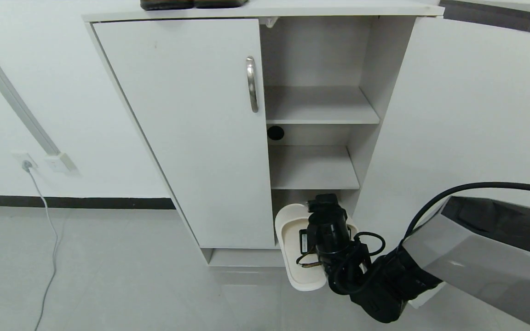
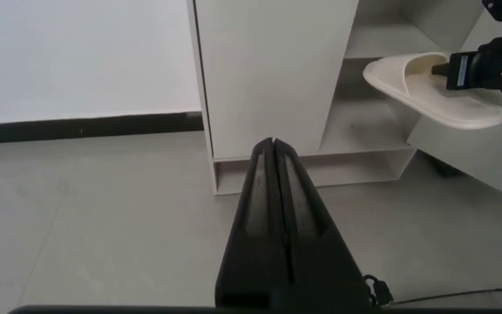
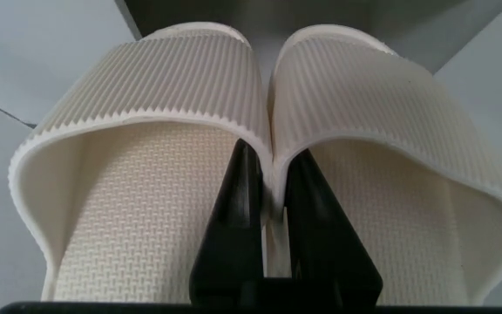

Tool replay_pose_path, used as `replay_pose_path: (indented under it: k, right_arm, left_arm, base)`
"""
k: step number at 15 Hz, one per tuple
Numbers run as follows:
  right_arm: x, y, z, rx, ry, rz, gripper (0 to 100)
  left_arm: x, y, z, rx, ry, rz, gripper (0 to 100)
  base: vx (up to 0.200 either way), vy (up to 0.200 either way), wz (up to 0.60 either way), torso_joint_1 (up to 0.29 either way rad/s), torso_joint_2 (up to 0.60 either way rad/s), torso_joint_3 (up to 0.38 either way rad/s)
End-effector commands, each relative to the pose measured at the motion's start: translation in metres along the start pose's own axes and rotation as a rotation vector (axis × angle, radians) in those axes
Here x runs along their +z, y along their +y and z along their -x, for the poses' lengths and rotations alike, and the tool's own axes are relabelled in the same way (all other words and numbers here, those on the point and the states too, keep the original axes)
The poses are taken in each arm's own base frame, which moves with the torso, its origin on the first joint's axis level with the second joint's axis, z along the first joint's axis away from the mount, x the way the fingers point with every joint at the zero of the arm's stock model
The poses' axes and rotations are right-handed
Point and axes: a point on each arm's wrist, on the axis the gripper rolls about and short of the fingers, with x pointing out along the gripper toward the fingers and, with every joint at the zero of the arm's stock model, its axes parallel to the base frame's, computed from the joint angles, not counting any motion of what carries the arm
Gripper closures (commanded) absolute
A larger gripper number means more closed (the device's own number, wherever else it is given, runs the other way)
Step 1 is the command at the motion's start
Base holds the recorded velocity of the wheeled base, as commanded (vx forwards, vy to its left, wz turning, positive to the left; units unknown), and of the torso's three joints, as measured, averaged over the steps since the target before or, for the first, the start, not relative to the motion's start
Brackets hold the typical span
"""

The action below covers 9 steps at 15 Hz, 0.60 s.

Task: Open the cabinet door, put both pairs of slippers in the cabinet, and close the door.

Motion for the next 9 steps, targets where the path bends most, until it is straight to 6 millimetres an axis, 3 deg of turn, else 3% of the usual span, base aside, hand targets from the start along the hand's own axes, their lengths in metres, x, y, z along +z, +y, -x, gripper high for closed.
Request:
replay_pose_path:
  k: [1, 5, 9]
  right_arm:
    - [0.0, -0.001, -0.001, -0.008, -0.003, -0.002, 100]
    - [0.005, -0.002, 0.001, -0.044, -0.12, -0.006, 100]
    - [0.013, -0.003, 0.005, -0.037, -0.214, 0.016, 100]
  left_arm:
    - [0.0, 0.0, 0.0, 0.001, 0.001, 0.0, 100]
    - [0.0, 0.0, 0.0, 0.001, 0.001, 0.002, 100]
    - [0.0, 0.0, 0.0, 0.002, 0.001, 0.004, 100]
  base:
    - [0.0, 0.0, 0.0, 0.002, 0.0, -0.198]
    - [0.0, 0.0, 0.0, 0.004, 0.0, -0.188]
    - [0.0, 0.0, 0.0, 0.002, 0.0, -0.019]
